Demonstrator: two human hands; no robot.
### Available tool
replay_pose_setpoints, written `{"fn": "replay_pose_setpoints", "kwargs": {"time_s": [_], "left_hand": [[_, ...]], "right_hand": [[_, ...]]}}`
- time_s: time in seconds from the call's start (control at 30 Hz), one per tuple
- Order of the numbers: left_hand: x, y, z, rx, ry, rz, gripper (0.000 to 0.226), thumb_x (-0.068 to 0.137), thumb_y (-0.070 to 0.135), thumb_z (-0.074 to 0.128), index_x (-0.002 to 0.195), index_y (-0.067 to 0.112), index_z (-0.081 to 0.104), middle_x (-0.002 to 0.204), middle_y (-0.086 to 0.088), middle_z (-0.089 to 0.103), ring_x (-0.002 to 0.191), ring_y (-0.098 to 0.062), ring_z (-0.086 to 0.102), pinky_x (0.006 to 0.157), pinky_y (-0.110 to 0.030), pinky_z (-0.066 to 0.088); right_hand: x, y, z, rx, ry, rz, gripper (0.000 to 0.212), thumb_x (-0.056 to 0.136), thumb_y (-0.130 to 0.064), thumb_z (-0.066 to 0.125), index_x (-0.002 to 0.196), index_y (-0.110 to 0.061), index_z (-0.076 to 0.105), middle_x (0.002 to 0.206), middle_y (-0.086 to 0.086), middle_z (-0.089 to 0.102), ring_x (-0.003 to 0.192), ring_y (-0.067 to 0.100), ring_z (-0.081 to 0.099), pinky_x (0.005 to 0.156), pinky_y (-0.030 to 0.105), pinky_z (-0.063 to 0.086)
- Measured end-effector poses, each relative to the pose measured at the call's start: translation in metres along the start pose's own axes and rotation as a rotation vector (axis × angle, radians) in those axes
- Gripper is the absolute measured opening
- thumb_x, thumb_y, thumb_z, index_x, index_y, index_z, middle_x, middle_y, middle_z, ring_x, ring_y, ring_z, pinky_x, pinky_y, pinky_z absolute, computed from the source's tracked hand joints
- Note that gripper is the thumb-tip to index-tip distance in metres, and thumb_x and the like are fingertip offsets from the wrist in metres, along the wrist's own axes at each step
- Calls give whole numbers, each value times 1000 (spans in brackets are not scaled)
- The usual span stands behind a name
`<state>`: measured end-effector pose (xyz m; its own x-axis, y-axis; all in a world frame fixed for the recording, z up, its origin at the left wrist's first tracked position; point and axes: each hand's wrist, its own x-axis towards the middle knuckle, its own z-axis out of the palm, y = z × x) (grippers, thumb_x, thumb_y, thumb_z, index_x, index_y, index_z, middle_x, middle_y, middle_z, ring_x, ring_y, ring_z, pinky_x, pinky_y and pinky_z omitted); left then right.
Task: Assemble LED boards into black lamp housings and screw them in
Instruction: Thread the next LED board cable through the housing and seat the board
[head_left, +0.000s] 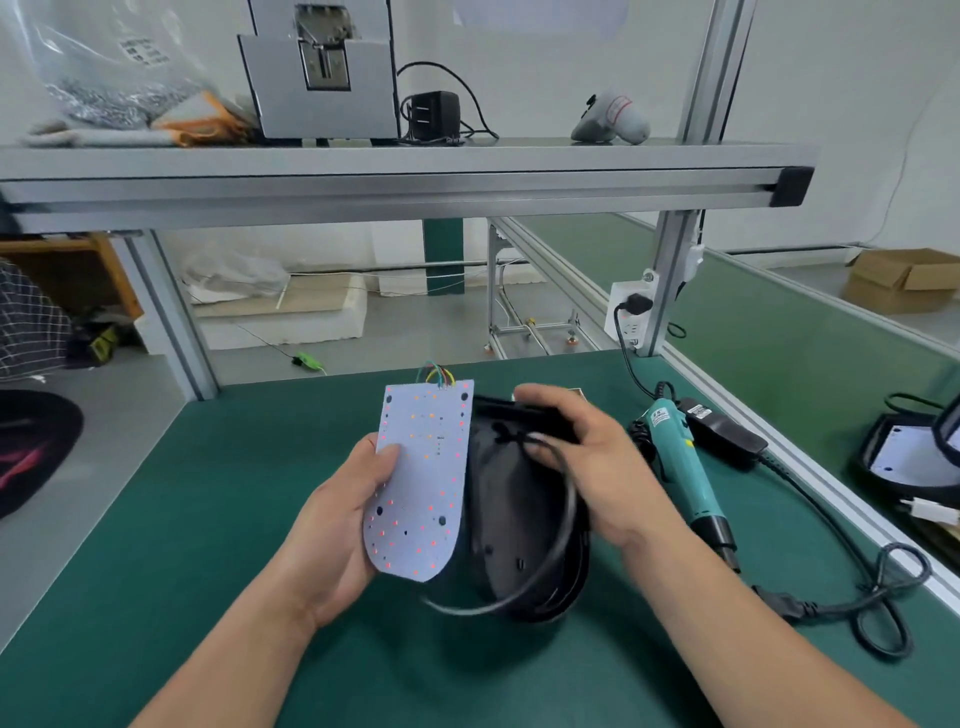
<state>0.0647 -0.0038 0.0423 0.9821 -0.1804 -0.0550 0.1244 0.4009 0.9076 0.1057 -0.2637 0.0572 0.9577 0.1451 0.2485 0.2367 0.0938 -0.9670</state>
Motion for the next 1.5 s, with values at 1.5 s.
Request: {"fn": "replay_pose_setpoints", "kwargs": {"time_s": [1.5], "left_hand": [[-7, -12, 15, 148, 217, 201, 31, 97, 49, 58, 121, 37, 74, 134, 3, 74, 126, -23, 69, 112, -53, 48]], "right_hand": [[-16, 12, 18, -1001, 128, -643, 19, 83, -8, 89, 97, -16, 80, 85, -9, 71, 87, 21, 60, 75, 38, 54]]}}
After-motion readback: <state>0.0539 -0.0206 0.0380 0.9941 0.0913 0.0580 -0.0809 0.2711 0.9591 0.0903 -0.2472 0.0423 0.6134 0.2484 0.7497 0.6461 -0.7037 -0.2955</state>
